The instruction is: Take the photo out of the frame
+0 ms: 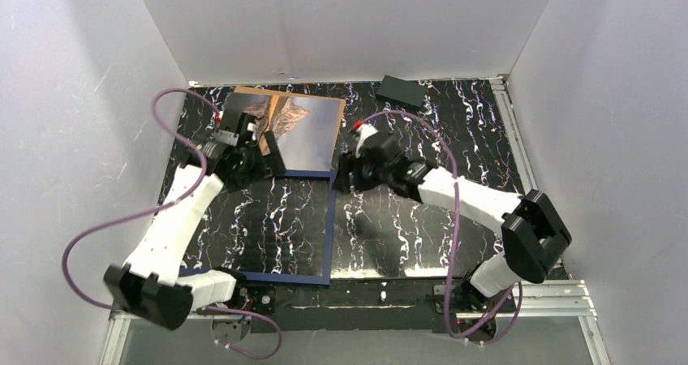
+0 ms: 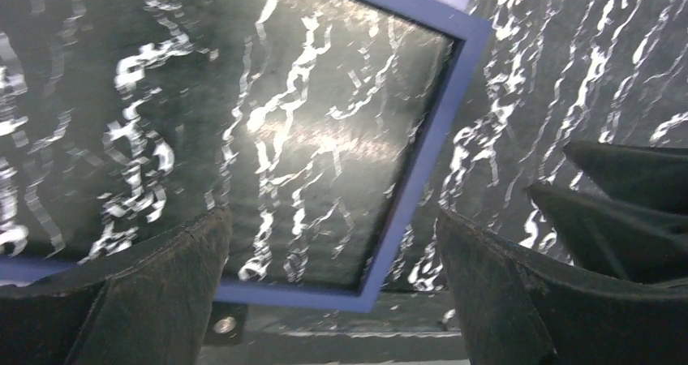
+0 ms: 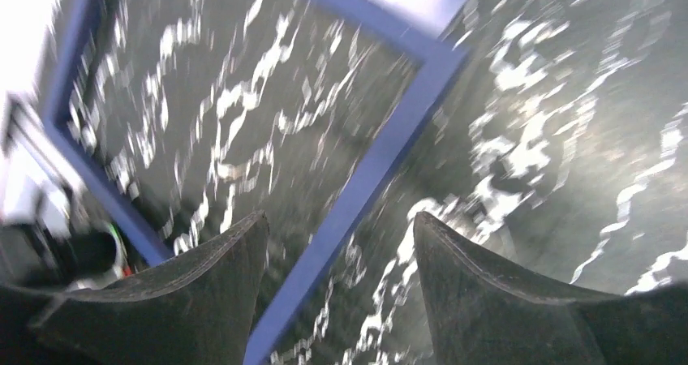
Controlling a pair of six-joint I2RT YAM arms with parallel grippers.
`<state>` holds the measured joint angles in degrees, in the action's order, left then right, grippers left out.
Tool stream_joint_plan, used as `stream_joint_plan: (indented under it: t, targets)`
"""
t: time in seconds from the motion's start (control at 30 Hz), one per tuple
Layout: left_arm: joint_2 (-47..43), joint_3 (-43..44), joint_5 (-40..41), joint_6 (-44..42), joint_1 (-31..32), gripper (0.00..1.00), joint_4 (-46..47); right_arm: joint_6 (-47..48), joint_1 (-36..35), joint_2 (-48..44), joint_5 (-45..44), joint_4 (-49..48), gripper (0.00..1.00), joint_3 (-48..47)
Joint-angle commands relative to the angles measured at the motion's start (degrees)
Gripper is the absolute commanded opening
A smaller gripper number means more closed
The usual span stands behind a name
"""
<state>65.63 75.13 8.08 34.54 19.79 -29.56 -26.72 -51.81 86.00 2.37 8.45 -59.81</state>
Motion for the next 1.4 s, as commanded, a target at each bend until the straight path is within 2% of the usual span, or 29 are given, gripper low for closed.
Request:
stream_joint_plan:
  t: [0.0,0.1,0.23,0.33,0.4,0.53,0.67,0.87,1.0,1.03,1.13,1.2,1.37]
  targets:
    - [9.3,0.8,-15.2,3.1,-5.6,0.98,6.8,-12.6,11.3,3.1,8.2,-12.0,0.73,-2.3]
    - [17.0,2.0,-22.5,6.9,-9.5,0.98,12.7,-16.6,17.1,10.4,12.2,-13.1,0.72,-8.7]
    - [28.3,5.0,-29.6,11.3,-13.7,0.98,20.2,-18.6,21.4,21.3,16.4,-14.4,0.69,-19.1]
    - [35.6,5.7,-31.8,15.0,-16.7,0.96,27.8,-19.6,23.3,28.8,17.3,-14.5,0.62,-26.2]
    - [40.5,6.2,-34.9,18.5,-18.3,0.91,36.1,-19.6,23.7,32.5,16.6,-13.8,0.6,-30.6]
    - [49.4,8.8,-36.7,23.1,-19.7,0.83,43.7,-19.6,23.9,39.1,16.2,-12.3,0.58,-39.7]
    - [53.8,8.5,-37.8,26.8,-21.9,0.76,52.5,-20.0,23.9,44.6,15.7,-10.3,0.58,-47.3]
    - [55.3,8.1,-38.5,26.2,-22.2,0.69,54.7,-20.1,24.0,51.7,13.4,-7.0,0.58,-56.2]
    - [54.7,6.8,-37.5,26.0,-22.7,0.7,55.0,-19.2,24.0,58.7,11.1,-3.4,0.58,-67.3]
    - [55.4,7.2,-36.0,26.2,-23.0,0.71,50.8,-19.3,24.2,62.1,9.7,-2.2,0.58,-72.3]
    - [55.6,7.5,-33.5,26.4,-23.1,0.71,43.3,-21.6,24.6,65.4,6.9,-0.8,0.59,-76.5]
    - [55.8,9.1,-32.3,25.3,-23.1,0.71,36.5,-23.0,24.6,65.5,4.7,1.7,0.59,-76.0]
    - [56.6,9.9,-31.9,25.3,-23.1,0.71,32.7,-23.2,24.1,65.3,6.4,3.7,0.59,-73.1]
